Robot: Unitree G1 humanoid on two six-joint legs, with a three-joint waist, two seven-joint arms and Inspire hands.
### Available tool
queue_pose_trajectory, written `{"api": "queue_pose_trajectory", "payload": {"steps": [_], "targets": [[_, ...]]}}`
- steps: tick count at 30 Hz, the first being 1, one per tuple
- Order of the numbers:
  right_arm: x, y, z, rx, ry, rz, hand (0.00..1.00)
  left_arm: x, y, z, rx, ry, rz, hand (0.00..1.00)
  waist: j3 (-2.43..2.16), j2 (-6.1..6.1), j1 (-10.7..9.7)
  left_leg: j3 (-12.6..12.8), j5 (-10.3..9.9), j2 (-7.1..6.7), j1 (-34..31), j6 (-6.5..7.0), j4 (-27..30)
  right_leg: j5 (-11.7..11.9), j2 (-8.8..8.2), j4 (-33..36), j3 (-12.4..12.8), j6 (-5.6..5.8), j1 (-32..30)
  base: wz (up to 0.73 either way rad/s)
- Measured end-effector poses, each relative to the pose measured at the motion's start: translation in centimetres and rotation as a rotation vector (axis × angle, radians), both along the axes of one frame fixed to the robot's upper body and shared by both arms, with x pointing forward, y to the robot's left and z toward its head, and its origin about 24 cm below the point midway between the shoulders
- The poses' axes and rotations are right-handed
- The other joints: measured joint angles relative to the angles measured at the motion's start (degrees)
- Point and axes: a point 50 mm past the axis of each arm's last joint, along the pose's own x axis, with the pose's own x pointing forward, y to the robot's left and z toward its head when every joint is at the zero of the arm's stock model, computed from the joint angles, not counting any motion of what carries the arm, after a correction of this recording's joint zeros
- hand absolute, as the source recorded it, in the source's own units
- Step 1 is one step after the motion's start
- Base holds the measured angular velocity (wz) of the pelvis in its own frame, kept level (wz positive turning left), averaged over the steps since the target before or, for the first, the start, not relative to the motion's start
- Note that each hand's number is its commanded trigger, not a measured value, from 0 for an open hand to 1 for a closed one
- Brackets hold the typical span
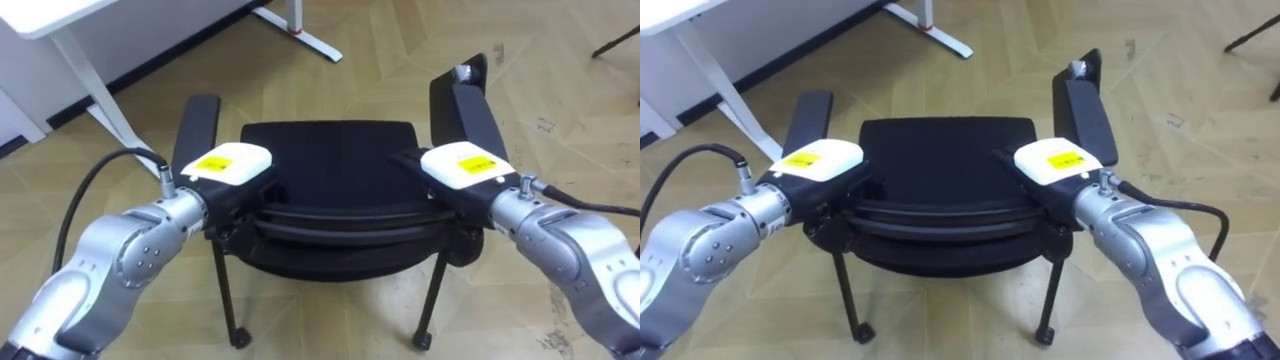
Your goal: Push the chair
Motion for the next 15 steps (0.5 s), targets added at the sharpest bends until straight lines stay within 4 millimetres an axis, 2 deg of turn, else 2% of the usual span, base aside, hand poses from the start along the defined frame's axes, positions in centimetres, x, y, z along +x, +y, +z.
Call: {"api": "queue_pose_trajectory", "payload": {"steps": [1, 2, 3, 4, 5, 9, 15], "targets": [[0.00, -0.05, 0.01, -0.003, 0.001, 0.000, 0.24, 0.00, 0.00, 0.00, 0.001, 0.000, -0.001, 1.00, 0.00, -0.01, 0.02, 0.07, 0.00, -0.02, 0.00, 0.00, 0.00, 0.00, 0.02, -0.01, 0.35, 0.00, -0.05, -0.09], [0.00, -0.18, 0.03, -0.012, 0.002, -0.001, 0.29, 0.00, 0.00, 0.01, 0.001, -0.001, -0.001, 1.00, -0.01, 0.00, 0.21, 0.15, 0.00, -0.04, -0.02, 0.00, -0.01, 0.00, 0.05, 0.00, 0.70, 0.00, -0.19, -0.14], [-0.01, -0.25, 0.03, -0.019, 0.004, -0.002, 0.56, 0.03, 0.01, 0.06, 0.002, -0.002, -0.002, 1.00, -0.02, -0.03, 0.89, 0.47, 0.00, -0.01, 0.03, 0.00, -0.08, 0.00, 0.04, 0.03, 1.12, 0.00, -0.39, -0.27], [-0.01, -0.27, -0.01, -0.027, 0.004, -0.005, 0.97, 0.04, 0.02, 0.07, 0.003, -0.002, -0.001, 1.00, -0.05, -0.07, 1.34, 0.88, 0.00, 0.06, 0.12, 0.00, -0.15, 0.00, 0.07, 0.02, 2.15, 0.00, -0.65, -0.27], [-0.02, -0.27, -0.03, -0.028, 0.005, -0.005, 1.00, 0.04, 0.04, 0.07, 0.004, -0.002, -0.001, 1.00, -0.05, -0.07, 1.45, 0.88, 0.00, 0.07, 0.13, 0.00, -0.15, 0.00, 0.10, 0.01, 2.30, 0.00, -0.67, -0.20], [-0.34, 0.12, -0.69, -0.036, 0.031, 0.005, 1.00, 0.03, 0.13, -0.04, 0.010, 0.004, 0.003, 1.00, -0.05, -0.08, 1.42, 1.11, 0.00, 0.07, 0.76, 0.00, -0.38, 0.00, 0.09, 0.04, 2.74, 0.00, -0.65, -0.05], [-0.24, 0.20, -0.48, -0.016, -0.023, 0.009, 1.00, 0.04, 0.13, 0.01, 0.013, 0.000, 0.000, 1.00, -0.05, 0.03, 1.44, 1.14, 0.00, 0.04, 0.73, 0.00, -0.43, 0.00, 0.13, 0.04, 2.70, 0.00, -0.66, -0.01]]}}
